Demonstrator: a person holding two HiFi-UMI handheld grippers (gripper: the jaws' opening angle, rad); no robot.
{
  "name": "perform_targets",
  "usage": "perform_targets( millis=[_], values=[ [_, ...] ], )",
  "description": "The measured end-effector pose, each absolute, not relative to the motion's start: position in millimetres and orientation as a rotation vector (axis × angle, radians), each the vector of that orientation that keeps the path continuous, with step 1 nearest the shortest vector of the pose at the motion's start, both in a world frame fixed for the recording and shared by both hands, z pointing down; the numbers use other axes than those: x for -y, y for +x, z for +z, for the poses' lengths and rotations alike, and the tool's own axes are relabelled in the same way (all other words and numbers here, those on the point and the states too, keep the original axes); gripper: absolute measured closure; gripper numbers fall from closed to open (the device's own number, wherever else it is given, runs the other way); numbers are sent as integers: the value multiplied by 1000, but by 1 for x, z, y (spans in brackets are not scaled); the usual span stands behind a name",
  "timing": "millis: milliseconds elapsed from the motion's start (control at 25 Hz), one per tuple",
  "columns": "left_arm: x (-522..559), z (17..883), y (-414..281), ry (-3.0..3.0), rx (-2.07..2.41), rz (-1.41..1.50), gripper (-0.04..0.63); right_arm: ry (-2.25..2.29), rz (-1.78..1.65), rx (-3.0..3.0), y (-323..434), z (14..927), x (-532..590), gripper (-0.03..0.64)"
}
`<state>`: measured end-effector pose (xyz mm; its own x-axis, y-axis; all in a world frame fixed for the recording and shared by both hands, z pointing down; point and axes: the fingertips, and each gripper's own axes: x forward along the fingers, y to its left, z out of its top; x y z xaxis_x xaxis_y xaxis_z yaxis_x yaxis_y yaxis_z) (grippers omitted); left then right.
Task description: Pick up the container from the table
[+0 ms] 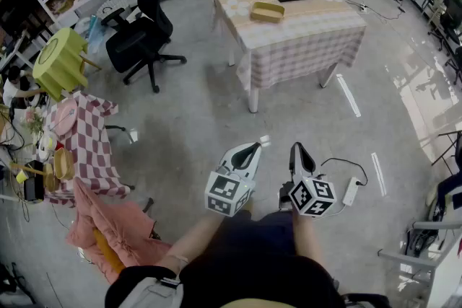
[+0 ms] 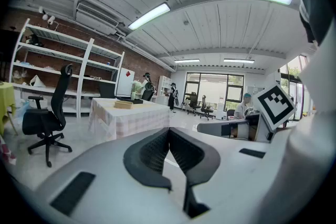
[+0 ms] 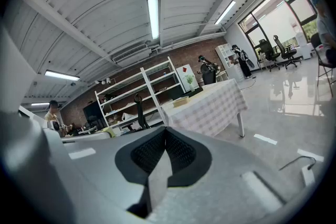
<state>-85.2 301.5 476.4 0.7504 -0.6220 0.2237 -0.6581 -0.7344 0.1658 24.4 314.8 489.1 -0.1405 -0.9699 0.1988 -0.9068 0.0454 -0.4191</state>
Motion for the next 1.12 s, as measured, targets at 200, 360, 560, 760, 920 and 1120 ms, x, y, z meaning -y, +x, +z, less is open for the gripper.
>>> perform_targets(
  millis=[200, 360, 560, 760, 920, 1120],
  values=[
    [-300, 478, -89, 2726, 994, 219, 586, -1971, -692, -2168, 16, 492, -314, 612],
    [-300, 478, -94, 2733, 984, 204, 586, -2002, -644, -2140, 15, 486, -315, 612],
    [-309, 478, -98, 2737, 952, 209, 586, -2033, -647, -2091, 12, 485, -320, 612],
    [-304, 477, -104, 2730, 967, 208, 586, -1978, -635, -2140, -3, 480, -312, 612],
    [-294, 474, -105, 2725, 993, 200, 586, -1954, -624, -2142, -1, 475, -302, 612],
    [-276, 477, -102, 2719, 1005, 215, 586, -1935, -653, -2147, 0, 480, -284, 612]
  ],
)
